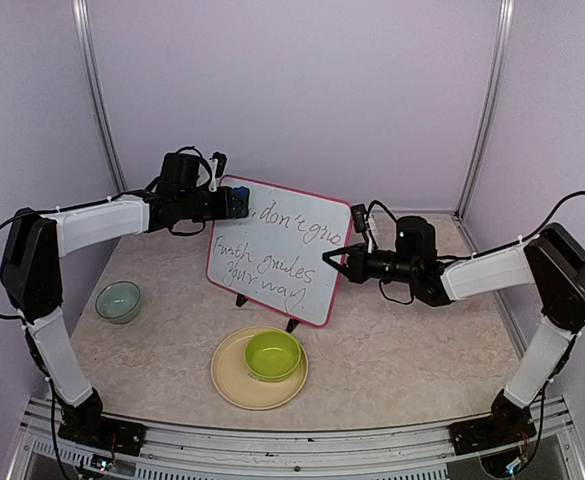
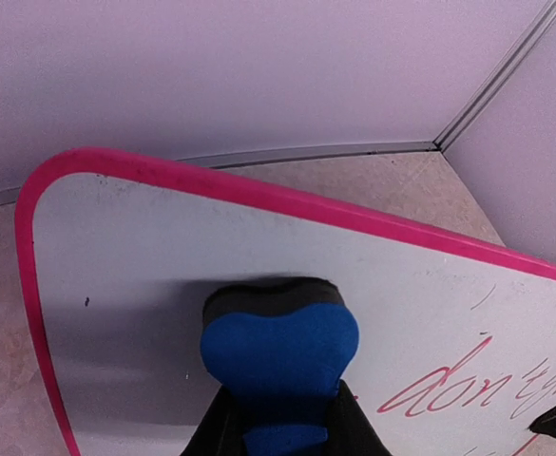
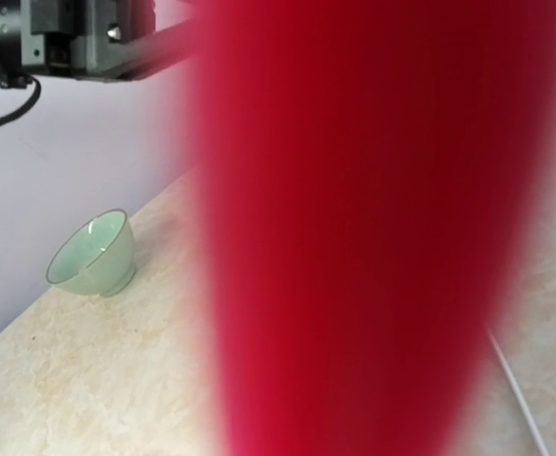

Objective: Erase the whiteboard
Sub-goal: Erase the center of the whiteboard.

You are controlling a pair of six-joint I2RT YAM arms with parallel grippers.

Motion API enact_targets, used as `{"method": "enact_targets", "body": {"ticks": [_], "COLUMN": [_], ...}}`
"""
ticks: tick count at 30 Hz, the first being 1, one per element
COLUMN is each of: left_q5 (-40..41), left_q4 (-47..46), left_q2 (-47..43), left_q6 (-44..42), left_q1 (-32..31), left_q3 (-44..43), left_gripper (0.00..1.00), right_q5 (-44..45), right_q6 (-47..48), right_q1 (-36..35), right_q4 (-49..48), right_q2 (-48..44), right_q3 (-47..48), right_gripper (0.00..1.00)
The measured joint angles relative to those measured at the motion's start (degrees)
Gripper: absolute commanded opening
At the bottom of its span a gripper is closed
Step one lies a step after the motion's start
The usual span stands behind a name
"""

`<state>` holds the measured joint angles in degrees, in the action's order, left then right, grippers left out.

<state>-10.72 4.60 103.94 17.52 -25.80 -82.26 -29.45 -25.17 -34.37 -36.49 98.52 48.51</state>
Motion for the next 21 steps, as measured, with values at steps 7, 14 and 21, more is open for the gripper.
{"method": "enact_targets", "body": {"ticks": [7, 14, 21], "left_q5": [0.17, -0.39, -0.87], "left_q4": [-5.84, -8.57, -7.50], "left_q2": [-2.16, -4.15, -4.57], "left_q6": [0.57, 1.86, 1.84], "left_q1": [-1.29, -1.92, -2.29], "left_q3": [9.86, 18.38, 17.92], "left_gripper": [0.00, 0.00, 0.00], "right_q5": [0.37, 0.57, 0.76], "right_q6": [0.00, 0.48, 0.39], "right_q1": [0.00, -0.04, -0.13], "right_q4": [-1.05, -4.22, -9.70], "right_q2": [-0.02, -0.02, -0.07], "right_q3": [-1.01, -3.19, -6.93], "right_gripper": [0.00, 0.00, 0.00]}}
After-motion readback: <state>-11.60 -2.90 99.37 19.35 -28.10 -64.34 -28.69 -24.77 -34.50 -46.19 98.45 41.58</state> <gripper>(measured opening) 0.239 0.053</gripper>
